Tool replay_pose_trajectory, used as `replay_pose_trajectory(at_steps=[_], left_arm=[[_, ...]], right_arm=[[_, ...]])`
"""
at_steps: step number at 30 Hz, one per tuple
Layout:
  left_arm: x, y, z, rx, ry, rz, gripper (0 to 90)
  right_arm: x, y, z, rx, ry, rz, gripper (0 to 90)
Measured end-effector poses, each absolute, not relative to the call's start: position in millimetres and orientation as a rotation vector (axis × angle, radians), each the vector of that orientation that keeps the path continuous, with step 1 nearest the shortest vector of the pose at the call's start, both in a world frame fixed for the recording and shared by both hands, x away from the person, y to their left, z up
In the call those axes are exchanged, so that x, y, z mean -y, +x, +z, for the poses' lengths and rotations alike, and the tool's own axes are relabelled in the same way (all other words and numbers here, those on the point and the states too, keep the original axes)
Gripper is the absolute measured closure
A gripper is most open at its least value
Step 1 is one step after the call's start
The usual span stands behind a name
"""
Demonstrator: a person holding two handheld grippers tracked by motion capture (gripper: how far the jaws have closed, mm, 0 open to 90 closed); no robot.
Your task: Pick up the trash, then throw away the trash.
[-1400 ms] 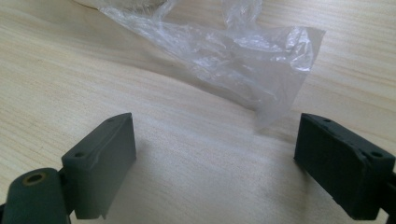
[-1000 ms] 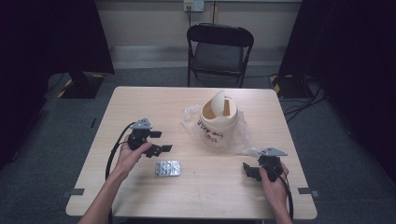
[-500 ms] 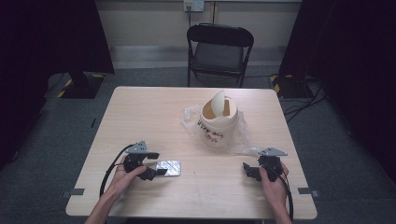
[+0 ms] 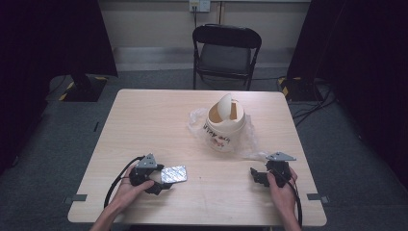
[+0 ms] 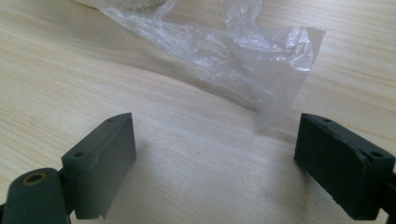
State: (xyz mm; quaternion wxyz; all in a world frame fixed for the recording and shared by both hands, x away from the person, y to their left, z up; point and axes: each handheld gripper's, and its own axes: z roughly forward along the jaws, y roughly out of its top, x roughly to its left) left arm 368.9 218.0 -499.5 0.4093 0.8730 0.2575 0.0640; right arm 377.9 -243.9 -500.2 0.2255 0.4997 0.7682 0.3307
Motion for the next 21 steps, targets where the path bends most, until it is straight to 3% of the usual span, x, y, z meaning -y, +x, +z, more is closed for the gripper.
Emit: replay_pose_trajectory(at_steps=[14, 17, 21], left_arm=[[-203, 372, -501, -0.620, 2.239, 0.267, 16.8], [-203, 373, -500, -0.597, 2.222, 0.267, 29.8], [-203, 373, -500, -0.597, 2.223, 0.272, 33.6]], right_arm=[[244, 378, -500, -2.119, 1.377, 0.912, 11.4], [244, 378, -500, -2.120, 1.376, 0.912, 11.3], [244, 378, -500, -2.119, 1.376, 0.912, 11.3]])
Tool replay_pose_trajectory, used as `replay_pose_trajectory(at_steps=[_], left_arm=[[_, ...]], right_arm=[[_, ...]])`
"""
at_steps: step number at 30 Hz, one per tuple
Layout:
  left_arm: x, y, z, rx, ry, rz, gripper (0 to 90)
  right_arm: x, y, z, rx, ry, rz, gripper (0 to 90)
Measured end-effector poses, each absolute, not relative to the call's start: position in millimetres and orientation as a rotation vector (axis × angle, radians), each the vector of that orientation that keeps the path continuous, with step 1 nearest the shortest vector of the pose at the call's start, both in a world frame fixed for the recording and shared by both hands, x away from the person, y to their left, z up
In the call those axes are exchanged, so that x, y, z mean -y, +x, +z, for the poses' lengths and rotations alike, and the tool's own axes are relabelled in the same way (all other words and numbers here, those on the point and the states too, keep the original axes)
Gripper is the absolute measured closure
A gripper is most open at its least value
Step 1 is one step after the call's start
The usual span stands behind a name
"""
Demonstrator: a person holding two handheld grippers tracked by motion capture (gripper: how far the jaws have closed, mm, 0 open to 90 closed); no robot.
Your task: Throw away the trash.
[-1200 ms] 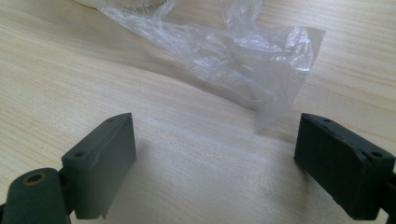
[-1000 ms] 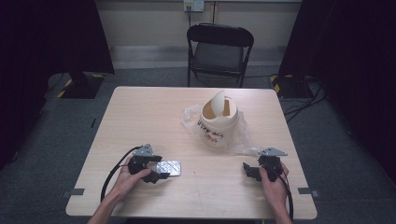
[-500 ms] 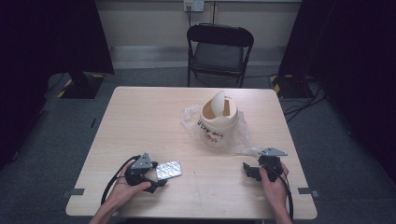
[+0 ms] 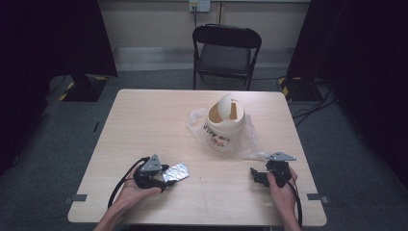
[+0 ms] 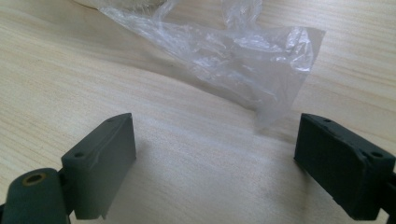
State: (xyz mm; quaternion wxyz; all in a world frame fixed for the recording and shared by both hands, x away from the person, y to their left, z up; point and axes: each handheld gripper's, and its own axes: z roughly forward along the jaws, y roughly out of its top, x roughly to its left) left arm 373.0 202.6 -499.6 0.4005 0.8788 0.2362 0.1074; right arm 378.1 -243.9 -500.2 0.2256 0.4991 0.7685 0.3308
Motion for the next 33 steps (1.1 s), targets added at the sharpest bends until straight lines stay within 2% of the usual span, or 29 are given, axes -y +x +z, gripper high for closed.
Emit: replay_pose_trajectory(at_steps=[9, 11, 33], left_arm=[[-205, 375, -498, -0.632, 2.184, 0.247, 34.0], [-206, 374, -492, -0.641, 2.129, 0.243, 34.0], [-194, 393, -458, -0.628, 2.007, 0.250, 34.0]], right_arm=[[244, 378, -500, -2.119, 1.376, 0.912, 11.3], [244, 378, -500, -2.119, 1.377, 0.912, 11.4], [244, 378, -500, -2.119, 1.376, 0.912, 11.4]])
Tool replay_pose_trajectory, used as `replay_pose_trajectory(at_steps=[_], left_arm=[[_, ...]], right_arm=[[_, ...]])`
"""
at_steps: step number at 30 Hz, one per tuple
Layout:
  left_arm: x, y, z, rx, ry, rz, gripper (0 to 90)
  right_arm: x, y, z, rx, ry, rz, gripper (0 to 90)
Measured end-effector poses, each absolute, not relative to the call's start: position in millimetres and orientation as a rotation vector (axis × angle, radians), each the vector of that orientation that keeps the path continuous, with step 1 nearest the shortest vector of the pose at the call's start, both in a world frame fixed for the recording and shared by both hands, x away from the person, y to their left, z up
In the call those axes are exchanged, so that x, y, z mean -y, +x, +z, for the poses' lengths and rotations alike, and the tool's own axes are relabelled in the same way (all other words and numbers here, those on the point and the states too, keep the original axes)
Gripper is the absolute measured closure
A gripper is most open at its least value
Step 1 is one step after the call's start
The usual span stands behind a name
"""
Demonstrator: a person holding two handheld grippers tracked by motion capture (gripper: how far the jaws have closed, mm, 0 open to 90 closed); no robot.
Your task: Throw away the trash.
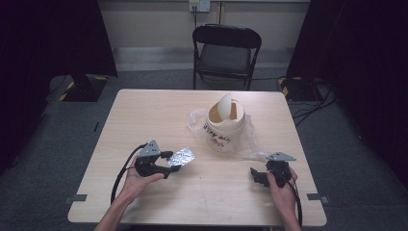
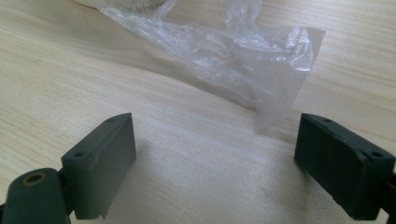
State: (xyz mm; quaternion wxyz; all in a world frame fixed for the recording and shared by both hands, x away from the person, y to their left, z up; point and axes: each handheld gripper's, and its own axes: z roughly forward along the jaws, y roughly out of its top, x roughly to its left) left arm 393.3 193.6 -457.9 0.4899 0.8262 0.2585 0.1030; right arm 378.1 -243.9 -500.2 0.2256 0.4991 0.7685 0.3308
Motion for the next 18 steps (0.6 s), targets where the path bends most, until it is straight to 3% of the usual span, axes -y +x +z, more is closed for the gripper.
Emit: replay_pose_trajectory(at_steps=[18], left_arm=[[-178, 423, -419, -0.593, 1.985, 0.297, 34.0]], right_arm=[[244, 378, -500, -2.119, 1.377, 0.912, 11.4]])
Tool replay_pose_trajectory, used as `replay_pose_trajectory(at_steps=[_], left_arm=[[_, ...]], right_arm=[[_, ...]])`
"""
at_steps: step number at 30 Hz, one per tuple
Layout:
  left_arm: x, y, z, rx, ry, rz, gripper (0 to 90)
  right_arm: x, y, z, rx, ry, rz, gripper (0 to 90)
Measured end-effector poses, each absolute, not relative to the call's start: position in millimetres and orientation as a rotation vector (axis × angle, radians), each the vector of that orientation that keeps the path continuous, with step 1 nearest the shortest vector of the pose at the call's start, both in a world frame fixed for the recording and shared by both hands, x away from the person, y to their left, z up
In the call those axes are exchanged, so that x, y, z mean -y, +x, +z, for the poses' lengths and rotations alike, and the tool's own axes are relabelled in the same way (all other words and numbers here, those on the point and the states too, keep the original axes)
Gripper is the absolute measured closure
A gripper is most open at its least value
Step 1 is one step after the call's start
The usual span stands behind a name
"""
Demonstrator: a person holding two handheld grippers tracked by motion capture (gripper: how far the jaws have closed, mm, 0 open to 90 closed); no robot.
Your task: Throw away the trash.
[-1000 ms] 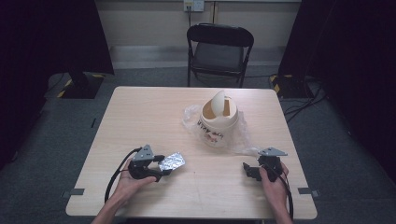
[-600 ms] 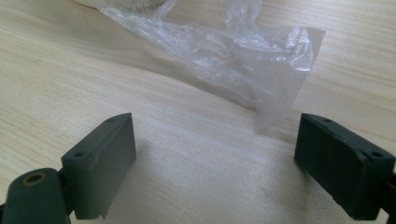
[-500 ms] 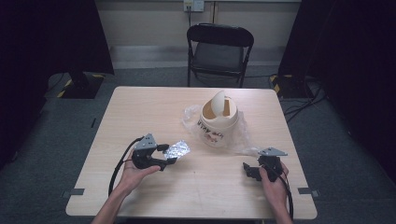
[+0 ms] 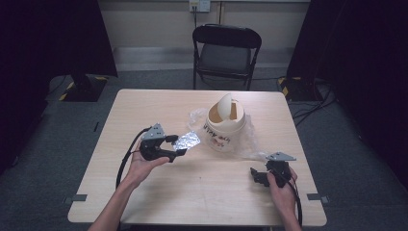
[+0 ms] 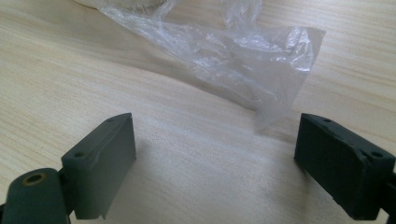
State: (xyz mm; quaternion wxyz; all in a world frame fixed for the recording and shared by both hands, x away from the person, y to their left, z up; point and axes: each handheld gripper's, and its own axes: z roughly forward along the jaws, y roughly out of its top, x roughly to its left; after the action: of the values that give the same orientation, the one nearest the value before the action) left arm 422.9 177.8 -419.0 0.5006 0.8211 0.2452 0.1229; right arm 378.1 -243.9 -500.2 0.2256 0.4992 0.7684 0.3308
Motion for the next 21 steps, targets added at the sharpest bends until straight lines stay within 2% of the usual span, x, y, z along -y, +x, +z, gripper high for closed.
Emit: replay_pose_trajectory(at_steps=[21], left_arm=[[-154, 464, -385, -0.567, 1.969, 0.321, 34.0]], right_arm=[[244, 378, -500, -2.119, 1.376, 0.912, 11.4]])
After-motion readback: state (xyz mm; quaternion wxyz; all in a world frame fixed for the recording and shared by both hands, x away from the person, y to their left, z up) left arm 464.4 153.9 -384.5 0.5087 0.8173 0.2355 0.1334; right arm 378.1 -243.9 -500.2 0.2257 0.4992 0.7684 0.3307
